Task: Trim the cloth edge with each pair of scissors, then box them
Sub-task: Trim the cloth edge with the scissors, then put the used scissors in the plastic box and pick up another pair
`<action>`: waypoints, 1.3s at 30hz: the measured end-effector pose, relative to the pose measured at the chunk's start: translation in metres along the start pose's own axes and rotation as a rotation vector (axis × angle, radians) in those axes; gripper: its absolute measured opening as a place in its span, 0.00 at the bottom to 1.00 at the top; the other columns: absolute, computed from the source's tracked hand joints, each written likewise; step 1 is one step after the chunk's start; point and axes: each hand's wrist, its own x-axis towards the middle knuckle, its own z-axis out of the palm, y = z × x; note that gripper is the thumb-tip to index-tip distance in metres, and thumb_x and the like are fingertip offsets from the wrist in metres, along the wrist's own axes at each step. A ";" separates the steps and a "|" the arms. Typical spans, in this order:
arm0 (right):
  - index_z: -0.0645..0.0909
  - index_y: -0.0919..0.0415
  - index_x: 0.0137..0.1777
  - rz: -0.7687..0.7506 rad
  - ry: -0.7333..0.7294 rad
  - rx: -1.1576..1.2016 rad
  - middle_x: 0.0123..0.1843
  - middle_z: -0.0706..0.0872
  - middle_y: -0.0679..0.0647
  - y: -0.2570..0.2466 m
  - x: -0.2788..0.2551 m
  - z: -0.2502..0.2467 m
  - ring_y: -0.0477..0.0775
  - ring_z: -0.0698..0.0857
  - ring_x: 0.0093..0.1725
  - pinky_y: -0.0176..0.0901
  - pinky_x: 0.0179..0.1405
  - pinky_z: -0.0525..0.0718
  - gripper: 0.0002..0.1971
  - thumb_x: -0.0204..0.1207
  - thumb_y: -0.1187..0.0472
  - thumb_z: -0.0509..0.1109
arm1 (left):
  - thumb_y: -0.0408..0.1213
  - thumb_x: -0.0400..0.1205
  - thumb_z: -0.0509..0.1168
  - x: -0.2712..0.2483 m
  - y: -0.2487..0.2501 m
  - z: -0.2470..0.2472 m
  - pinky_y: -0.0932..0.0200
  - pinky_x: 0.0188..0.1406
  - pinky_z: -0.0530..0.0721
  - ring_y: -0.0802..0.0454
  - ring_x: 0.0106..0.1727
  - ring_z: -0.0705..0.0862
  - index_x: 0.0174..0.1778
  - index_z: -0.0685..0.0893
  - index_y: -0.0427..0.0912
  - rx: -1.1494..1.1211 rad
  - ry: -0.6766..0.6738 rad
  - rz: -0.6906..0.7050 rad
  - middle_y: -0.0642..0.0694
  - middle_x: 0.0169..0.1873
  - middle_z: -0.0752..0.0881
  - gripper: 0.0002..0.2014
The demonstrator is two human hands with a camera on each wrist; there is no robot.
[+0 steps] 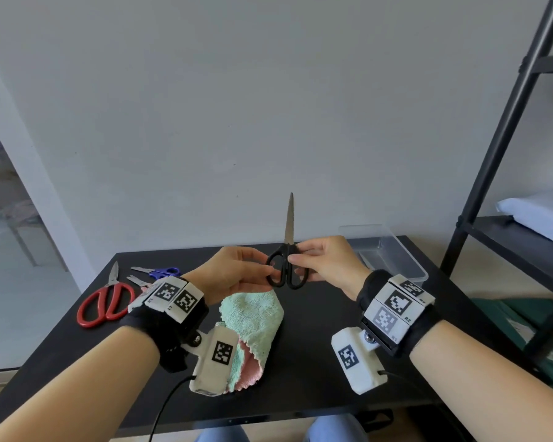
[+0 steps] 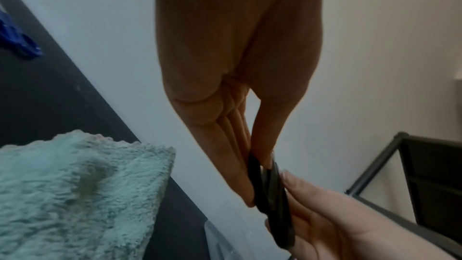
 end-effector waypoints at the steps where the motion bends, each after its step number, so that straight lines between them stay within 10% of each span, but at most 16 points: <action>1: 0.83 0.70 0.61 -0.004 0.010 -0.033 0.51 0.89 0.64 0.001 0.000 -0.004 0.53 0.88 0.38 0.38 0.39 0.89 0.17 0.73 0.66 0.77 | 0.23 0.79 0.68 0.002 0.001 0.005 0.58 0.42 0.90 0.45 0.45 0.92 0.56 0.80 0.35 0.028 -0.028 -0.004 0.33 0.46 0.91 0.11; 6: 0.85 0.57 0.38 0.031 0.040 -0.215 0.40 0.89 0.65 0.010 -0.003 -0.032 0.54 0.84 0.37 0.45 0.42 0.83 0.05 0.73 0.60 0.78 | 0.22 0.78 0.68 0.020 0.007 0.036 0.59 0.41 0.89 0.45 0.45 0.92 0.63 0.78 0.37 0.108 -0.117 -0.011 0.32 0.47 0.91 0.18; 14: 0.89 0.63 0.36 0.147 0.084 -0.458 0.31 0.88 0.54 0.020 0.009 -0.096 0.50 0.87 0.34 0.40 0.38 0.84 0.10 0.65 0.56 0.82 | 0.27 0.75 0.74 0.066 0.014 0.098 0.58 0.45 0.90 0.42 0.51 0.90 0.63 0.79 0.34 0.198 -0.215 -0.031 0.32 0.50 0.90 0.20; 24: 0.91 0.67 0.43 0.276 0.133 -0.703 0.37 0.92 0.59 0.030 0.039 -0.156 0.52 0.84 0.33 0.45 0.39 0.86 0.14 0.62 0.57 0.82 | 0.28 0.78 0.71 0.130 0.003 0.126 0.67 0.36 0.88 0.52 0.41 0.87 0.56 0.84 0.36 0.440 -0.071 0.051 0.34 0.55 0.87 0.12; 39: 0.80 0.69 0.61 0.492 -0.140 -0.983 0.45 0.83 0.62 0.052 0.088 -0.145 0.64 0.87 0.50 0.56 0.56 0.87 0.26 0.67 0.57 0.81 | 0.31 0.77 0.72 0.168 -0.015 0.125 0.52 0.50 0.89 0.43 0.55 0.88 0.77 0.68 0.43 0.366 -0.091 -0.087 0.38 0.58 0.85 0.33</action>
